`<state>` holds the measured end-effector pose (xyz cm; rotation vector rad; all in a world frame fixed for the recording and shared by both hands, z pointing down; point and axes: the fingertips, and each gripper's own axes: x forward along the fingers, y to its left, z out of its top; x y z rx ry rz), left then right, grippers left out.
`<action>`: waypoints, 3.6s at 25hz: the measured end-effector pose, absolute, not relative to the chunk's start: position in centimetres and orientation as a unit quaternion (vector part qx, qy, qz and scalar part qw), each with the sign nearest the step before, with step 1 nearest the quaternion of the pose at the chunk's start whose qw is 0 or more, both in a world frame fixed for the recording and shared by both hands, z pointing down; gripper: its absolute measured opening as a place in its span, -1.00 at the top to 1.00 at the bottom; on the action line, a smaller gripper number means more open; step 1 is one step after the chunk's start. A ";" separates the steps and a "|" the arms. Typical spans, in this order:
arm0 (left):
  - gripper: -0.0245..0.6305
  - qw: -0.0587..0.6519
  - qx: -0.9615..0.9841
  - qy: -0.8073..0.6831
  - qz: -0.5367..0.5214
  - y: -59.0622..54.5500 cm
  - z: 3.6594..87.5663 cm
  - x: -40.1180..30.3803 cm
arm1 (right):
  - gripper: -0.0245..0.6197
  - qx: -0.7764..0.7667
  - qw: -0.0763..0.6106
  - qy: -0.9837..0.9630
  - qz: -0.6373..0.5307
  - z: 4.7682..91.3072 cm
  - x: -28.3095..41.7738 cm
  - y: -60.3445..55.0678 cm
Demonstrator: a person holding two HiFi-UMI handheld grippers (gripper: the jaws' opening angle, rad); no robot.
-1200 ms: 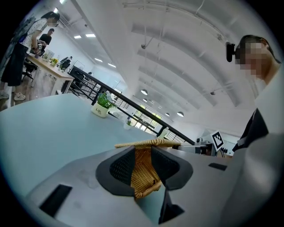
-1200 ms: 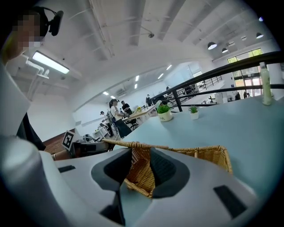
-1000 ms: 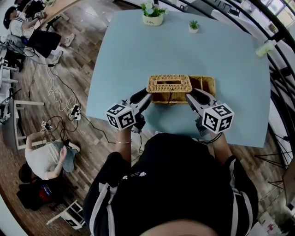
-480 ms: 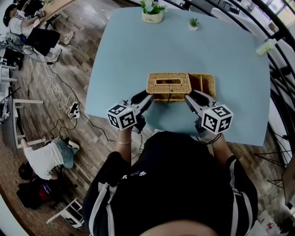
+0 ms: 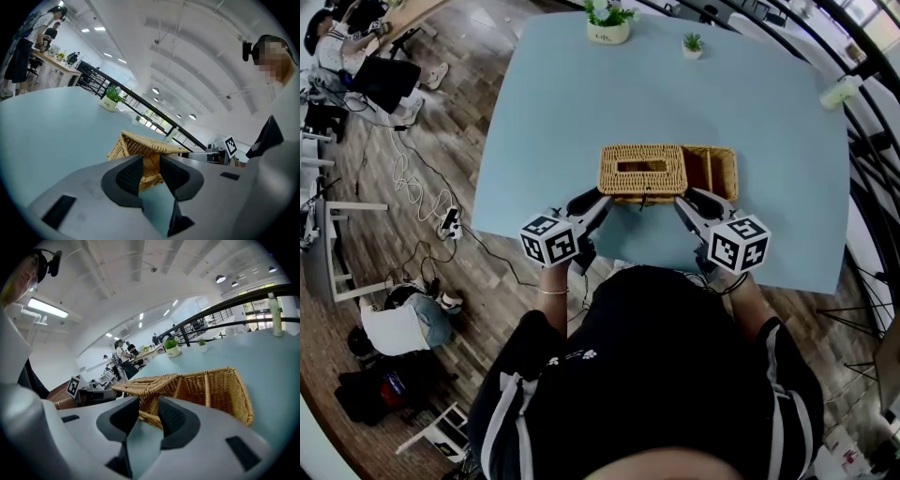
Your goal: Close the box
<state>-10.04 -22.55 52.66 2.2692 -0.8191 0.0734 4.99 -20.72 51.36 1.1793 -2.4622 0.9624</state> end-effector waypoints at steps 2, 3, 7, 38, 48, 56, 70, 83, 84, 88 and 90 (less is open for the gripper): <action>0.64 0.358 0.878 -0.316 0.035 -22.3 53.0 -9.8 | 0.53 0.404 0.125 -0.844 0.331 51.5 5.1 -20.5; 0.64 0.359 0.878 -0.315 0.037 -22.1 53.2 -9.7 | 0.53 0.404 0.125 -0.843 0.332 51.6 5.1 -20.4; 0.64 0.364 0.876 -0.313 0.042 -21.6 53.7 -9.6 | 0.52 0.405 0.126 -0.841 0.336 51.8 5.0 -20.3; 0.64 0.384 0.863 -0.325 0.052 -20.7 54.9 -10.1 | 0.52 0.414 0.142 -0.830 0.346 53.3 5.0 -19.9; 0.64 0.394 0.855 -0.334 0.057 -20.7 55.3 -10.3 | 0.52 0.421 0.141 -0.824 0.352 53.5 5.9 -20.0; 0.64 0.360 0.848 -0.385 0.059 -21.8 54.2 -12.4 | 0.61 0.440 0.126 -0.829 0.321 51.8 6.2 -20.9; 0.81 0.176 0.899 -0.394 0.070 -24.1 45.5 -10.3 | 0.92 0.489 0.066 -0.838 0.232 45.4 7.9 -23.2; 0.83 0.103 0.918 -0.376 0.079 -23.8 42.9 -8.1 | 0.92 0.483 0.050 -0.850 0.205 43.1 7.9 -23.1; 0.83 0.105 0.917 -0.377 0.078 -23.8 42.9 -8.0 | 0.92 0.483 0.049 -0.850 0.207 43.2 8.0 -23.0; 0.83 0.114 0.917 -0.377 0.070 -23.9 43.1 -8.0 | 0.92 0.483 0.051 -0.848 0.213 43.5 8.1 -23.0; 0.83 0.117 0.915 -0.380 0.072 -24.0 43.1 -8.1 | 0.92 0.482 0.050 -0.848 0.216 43.5 8.1 -23.1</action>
